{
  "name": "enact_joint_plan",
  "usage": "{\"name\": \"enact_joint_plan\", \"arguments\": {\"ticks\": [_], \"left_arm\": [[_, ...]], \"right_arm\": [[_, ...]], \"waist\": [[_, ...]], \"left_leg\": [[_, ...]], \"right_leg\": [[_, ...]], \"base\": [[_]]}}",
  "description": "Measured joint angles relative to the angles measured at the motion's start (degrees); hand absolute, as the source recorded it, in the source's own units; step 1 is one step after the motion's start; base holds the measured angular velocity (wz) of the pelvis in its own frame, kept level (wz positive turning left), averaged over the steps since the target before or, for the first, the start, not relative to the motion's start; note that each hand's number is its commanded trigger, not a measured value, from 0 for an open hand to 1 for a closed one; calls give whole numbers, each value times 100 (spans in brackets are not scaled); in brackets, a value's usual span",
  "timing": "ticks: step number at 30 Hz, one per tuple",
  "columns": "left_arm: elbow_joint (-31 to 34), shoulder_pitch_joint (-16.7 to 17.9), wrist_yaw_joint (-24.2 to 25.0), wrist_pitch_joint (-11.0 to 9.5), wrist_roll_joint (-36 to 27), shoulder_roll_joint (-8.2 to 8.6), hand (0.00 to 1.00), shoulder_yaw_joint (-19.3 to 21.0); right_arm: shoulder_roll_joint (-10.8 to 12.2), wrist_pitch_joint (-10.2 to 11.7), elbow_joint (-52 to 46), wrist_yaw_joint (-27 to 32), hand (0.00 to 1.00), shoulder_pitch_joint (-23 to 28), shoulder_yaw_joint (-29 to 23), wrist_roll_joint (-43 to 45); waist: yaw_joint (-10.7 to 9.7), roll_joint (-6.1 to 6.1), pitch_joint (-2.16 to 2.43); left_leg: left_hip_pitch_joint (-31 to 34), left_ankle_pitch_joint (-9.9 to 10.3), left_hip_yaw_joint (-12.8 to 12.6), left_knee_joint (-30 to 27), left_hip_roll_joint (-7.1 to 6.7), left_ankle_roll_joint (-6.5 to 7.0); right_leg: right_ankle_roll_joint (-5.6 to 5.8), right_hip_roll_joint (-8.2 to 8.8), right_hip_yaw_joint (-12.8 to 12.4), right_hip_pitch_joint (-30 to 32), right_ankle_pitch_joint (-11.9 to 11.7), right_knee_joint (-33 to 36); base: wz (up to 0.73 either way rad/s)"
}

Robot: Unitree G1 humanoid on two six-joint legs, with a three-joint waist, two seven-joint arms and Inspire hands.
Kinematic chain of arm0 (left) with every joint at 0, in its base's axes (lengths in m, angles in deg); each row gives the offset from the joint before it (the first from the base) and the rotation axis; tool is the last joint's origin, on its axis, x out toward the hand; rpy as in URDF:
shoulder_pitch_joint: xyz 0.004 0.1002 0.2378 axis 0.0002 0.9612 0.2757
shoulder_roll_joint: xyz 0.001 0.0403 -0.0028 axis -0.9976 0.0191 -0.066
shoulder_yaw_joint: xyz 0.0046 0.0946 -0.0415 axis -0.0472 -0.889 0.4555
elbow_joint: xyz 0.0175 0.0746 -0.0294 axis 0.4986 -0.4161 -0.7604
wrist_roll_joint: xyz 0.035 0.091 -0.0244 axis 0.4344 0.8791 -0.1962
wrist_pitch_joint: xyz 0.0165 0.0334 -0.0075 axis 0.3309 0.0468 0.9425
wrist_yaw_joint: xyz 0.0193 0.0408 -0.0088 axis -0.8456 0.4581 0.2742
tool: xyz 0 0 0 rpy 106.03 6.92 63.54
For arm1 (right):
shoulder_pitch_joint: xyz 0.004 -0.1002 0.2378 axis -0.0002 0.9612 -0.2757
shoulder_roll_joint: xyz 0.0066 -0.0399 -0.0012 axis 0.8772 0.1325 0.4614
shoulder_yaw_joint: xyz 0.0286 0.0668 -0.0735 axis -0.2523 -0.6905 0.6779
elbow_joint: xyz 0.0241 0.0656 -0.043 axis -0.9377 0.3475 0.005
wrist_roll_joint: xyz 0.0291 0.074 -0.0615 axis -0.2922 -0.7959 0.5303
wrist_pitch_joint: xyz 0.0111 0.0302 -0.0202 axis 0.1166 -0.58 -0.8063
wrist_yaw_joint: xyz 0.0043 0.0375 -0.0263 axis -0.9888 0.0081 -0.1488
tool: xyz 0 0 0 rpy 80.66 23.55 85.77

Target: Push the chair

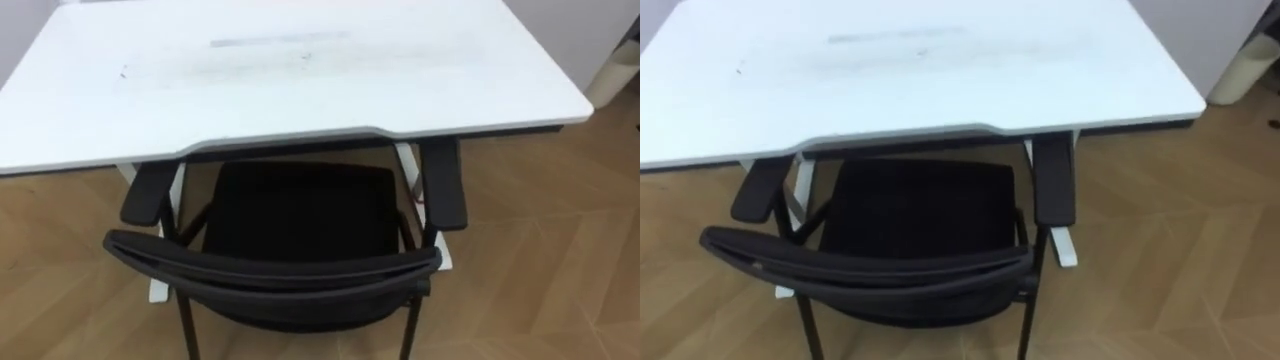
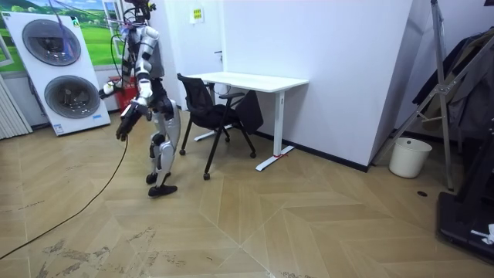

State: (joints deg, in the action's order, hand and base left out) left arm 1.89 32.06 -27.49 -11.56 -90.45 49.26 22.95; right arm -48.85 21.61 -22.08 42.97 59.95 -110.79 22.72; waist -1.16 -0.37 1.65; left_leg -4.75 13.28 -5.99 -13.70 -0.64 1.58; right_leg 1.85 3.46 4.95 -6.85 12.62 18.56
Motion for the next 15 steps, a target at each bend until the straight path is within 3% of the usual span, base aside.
{"name": "enact_joint_plan", "arguments": {"ticks": [3,4,5,6,7,11,15], "left_arm": [[-557,-7,673,32,163,219,0,-690],[-656,-21,957,131,369,287,0,-1115],[-711,-88,1239,243,587,321,0,-1540],[-709,-135,1361,300,652,343,0,-1739],[-743,-207,1575,411,800,359,0,-2183],[-751,-614,2156,799,1482,391,0,-3476],[-704,-1117,2494,1088,1940,454,0,-3825]], "right_arm": [[-5,-144,600,-579,0,-248,850,445],[-17,-285,776,-824,0,-412,1272,727],[-31,-417,856,-1048,0,-585,1691,1021],[-53,-459,895,-1161,0,-667,1910,1180],[-92,-537,979,-1343,0,-862,2287,1474],[-117,-892,944,-1871,0,-1399,3547,1678],[-105,-1093,937,-2351,0,-1811,4352,1739]], "waist": [[-45,3,-17],[-51,-2,-29],[-55,-31,-79],[-69,-59,-104],[-61,-72,-124],[-98,-86,-138],[-125,-78,-141]], "left_leg": [[-29,49,-26,10,-39,46],[10,85,-42,6,-42,72],[35,150,-47,8,-38,128],[43,213,-36,10,-31,176],[98,289,-7,-8,-57,204],[274,210,55,-129,-139,253],[392,131,54,-167,-144,226]], "right_leg": [[1,26,-29,-144,0,-233],[1,14,-41,-162,0,-363],[4,-13,-34,-200,3,-487],[15,-45,-28,-216,11,-542],[42,-42,-33,-234,43,-636],[45,23,-1,-185,39,-705],[46,29,81,-116,37,-746]], "base": [[-6],[0],[4],[4],[-4],[7],[1]]}}
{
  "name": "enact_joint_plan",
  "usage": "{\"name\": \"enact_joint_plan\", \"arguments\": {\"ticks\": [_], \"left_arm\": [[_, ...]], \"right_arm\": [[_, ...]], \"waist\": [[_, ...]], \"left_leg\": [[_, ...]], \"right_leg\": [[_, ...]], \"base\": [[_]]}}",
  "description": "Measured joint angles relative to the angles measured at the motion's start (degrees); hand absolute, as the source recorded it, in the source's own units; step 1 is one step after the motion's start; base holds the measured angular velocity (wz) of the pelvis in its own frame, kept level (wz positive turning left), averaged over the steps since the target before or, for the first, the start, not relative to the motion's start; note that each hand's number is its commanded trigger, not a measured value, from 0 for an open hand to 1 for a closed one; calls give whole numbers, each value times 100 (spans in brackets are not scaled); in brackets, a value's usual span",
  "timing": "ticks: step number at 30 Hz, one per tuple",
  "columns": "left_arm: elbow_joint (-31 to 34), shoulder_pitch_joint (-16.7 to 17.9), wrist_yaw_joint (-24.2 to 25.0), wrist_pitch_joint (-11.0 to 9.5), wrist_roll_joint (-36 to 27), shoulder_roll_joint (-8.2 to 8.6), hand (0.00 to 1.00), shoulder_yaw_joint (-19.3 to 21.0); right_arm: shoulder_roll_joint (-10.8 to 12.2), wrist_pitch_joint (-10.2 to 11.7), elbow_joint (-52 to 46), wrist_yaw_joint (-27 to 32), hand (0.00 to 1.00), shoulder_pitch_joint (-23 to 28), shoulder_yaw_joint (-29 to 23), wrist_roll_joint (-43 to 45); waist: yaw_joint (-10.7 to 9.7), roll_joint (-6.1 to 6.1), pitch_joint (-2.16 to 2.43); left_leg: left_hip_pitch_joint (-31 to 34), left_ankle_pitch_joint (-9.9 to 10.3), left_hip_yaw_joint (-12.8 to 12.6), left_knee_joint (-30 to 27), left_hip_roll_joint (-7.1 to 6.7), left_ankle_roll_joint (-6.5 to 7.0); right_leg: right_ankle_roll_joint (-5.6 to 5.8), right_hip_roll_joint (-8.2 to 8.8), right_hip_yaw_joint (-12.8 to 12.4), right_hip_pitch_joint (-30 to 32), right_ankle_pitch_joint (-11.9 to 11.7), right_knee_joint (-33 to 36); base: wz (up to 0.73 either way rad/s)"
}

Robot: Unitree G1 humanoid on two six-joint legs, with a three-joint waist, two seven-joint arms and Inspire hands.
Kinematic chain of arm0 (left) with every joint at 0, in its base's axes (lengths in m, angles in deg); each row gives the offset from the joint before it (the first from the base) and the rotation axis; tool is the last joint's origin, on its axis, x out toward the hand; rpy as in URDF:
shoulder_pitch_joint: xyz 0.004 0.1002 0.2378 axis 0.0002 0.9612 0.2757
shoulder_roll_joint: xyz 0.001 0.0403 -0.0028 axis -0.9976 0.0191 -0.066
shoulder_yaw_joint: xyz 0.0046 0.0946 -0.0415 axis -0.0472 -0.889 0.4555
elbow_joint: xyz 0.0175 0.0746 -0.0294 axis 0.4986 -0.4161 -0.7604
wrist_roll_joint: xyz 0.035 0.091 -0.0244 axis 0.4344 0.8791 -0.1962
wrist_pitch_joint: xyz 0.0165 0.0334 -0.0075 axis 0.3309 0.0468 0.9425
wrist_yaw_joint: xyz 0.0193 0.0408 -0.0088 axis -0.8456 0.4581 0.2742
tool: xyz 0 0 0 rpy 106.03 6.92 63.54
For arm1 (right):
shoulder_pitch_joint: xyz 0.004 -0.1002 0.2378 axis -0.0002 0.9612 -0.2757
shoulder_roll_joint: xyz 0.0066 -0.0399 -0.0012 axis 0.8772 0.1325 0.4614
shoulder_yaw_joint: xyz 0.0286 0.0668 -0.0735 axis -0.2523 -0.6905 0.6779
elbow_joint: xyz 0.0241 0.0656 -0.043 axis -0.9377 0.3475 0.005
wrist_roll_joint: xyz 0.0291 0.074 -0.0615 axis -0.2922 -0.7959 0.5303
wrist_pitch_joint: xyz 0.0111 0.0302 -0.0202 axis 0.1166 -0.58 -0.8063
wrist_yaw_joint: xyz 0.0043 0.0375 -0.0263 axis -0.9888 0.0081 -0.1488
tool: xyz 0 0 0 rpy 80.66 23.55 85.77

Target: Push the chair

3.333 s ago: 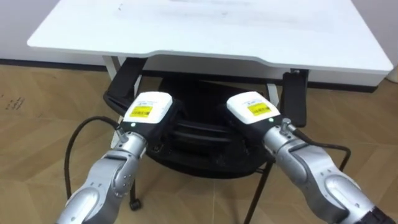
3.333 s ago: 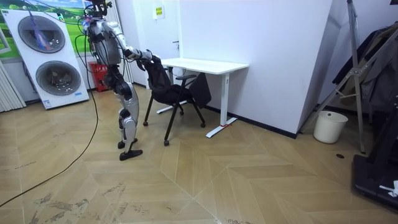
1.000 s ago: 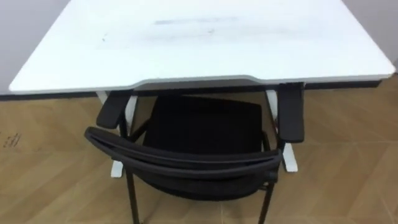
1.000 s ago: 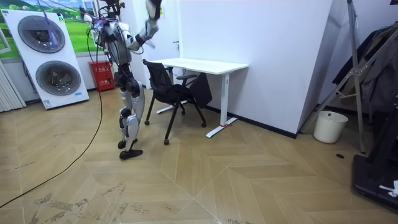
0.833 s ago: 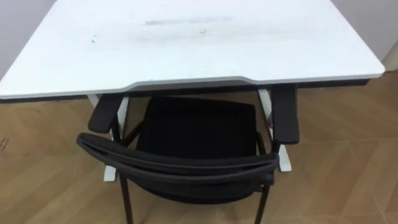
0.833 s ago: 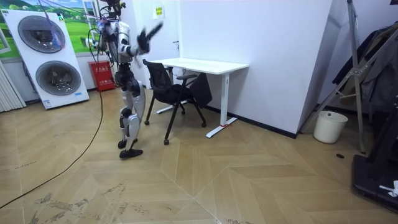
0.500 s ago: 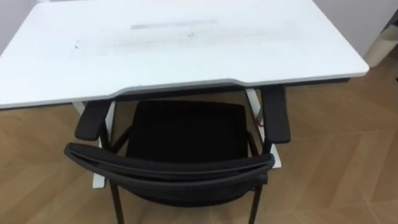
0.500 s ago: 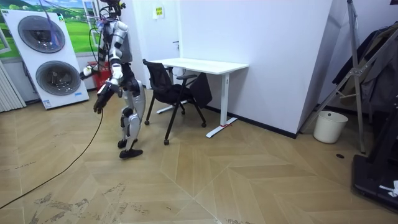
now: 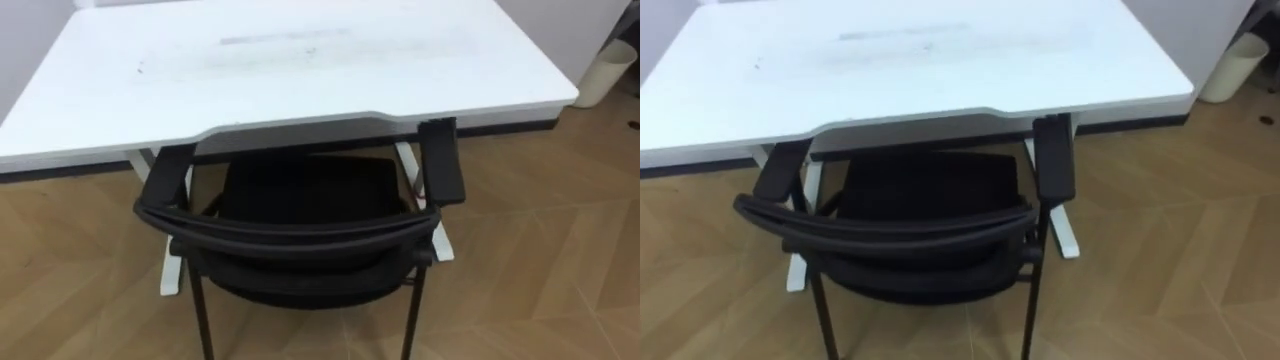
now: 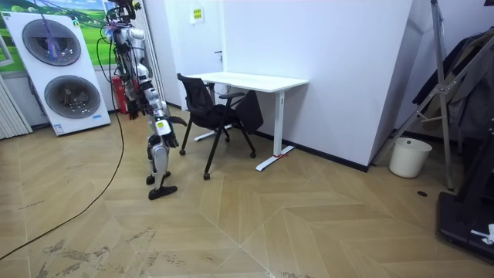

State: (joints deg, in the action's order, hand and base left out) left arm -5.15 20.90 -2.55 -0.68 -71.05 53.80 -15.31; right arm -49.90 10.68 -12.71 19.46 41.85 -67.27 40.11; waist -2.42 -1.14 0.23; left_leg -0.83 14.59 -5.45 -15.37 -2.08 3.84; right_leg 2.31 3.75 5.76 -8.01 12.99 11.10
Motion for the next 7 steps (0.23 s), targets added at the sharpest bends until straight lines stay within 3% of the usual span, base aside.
{"name": "enact_joint_plan", "arguments": {"ticks": [7], "left_arm": [[429,-232,366,88,75,137,0,-616]], "right_arm": [[-1,-157,-25,-818,0,-254,928,71]], "waist": [[-27,16,-15]], "left_leg": [[121,-63,82,-2,-25,-47]], "right_leg": [[-3,-14,316,57,-2,-49]], "base": [[8]]}}
